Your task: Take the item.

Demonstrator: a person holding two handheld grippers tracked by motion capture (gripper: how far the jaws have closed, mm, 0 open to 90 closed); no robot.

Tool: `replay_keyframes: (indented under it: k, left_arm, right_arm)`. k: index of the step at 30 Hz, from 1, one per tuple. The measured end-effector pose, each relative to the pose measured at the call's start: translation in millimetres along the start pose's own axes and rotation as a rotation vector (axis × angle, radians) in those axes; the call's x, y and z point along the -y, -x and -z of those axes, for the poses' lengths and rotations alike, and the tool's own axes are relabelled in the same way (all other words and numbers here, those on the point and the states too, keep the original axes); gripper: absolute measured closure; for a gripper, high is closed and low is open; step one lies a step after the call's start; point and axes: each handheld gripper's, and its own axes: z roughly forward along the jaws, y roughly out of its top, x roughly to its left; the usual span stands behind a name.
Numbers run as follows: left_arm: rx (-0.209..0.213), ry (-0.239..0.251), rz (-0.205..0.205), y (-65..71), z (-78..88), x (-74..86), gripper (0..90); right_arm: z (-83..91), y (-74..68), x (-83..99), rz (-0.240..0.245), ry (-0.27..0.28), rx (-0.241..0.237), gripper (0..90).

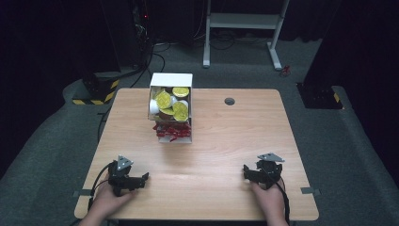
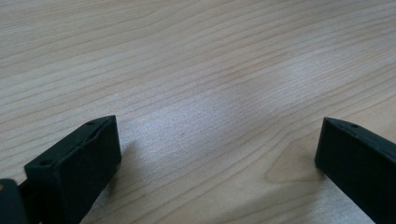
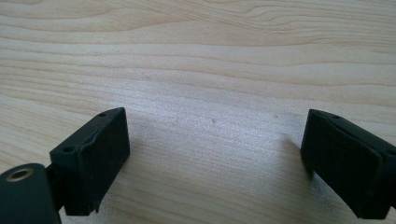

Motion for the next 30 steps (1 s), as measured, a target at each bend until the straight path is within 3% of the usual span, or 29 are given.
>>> replay_keyframes:
  k: [30]
  left_arm:
    - [0.0, 0.0, 0.0, 0.0, 0.0, 0.0, 0.6]
  right_arm:
    - [0.1, 0.8, 0.2, 0.007, 0.002, -0.004, 7.9]
